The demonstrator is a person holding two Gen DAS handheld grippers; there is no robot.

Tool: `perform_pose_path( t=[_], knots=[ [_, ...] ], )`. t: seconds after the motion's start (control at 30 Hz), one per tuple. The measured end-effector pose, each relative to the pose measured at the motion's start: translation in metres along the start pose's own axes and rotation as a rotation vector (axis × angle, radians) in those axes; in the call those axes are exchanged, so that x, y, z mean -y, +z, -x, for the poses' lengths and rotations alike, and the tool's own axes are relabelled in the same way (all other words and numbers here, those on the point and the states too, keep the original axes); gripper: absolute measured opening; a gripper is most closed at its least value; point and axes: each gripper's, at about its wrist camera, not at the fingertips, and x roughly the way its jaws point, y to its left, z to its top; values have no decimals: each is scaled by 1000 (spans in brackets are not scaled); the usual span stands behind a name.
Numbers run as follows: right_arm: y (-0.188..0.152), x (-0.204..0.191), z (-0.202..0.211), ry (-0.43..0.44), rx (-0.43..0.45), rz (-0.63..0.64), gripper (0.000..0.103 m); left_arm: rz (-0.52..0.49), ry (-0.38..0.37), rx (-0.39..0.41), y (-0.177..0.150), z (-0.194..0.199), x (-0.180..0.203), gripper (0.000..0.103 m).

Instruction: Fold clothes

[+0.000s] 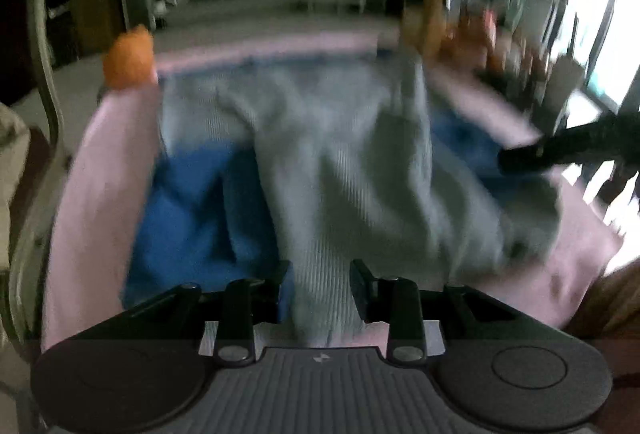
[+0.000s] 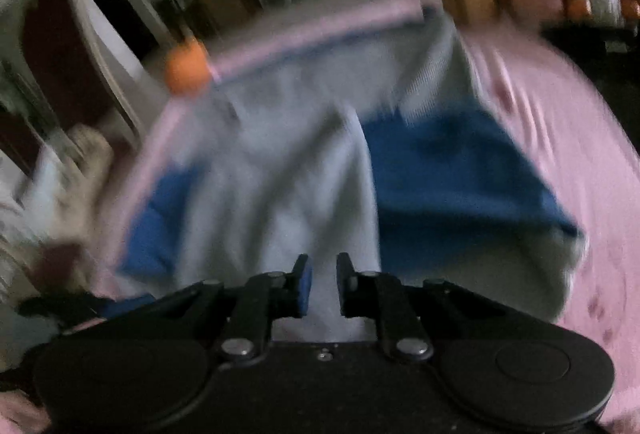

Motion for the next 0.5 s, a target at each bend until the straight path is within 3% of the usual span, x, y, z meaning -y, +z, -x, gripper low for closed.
perform_pose_path(
  t=[0.13, 0.27, 0.37, 0.5],
  knots=[
    [34, -9, 8, 94, 67, -27, 24, 6, -1, 59, 40, -5, -4, 37],
    [73, -1, -37, 153, 31, -117, 25, -23, 0, 48, 79, -59, -8, 34],
    [91, 16, -83, 214, -24, -229, 10, -19, 39, 33, 91, -108, -13, 29],
    [88, 45, -111, 227, -48, -366, 10, 29, 64, -8, 93, -158, -29, 24]
  ],
)
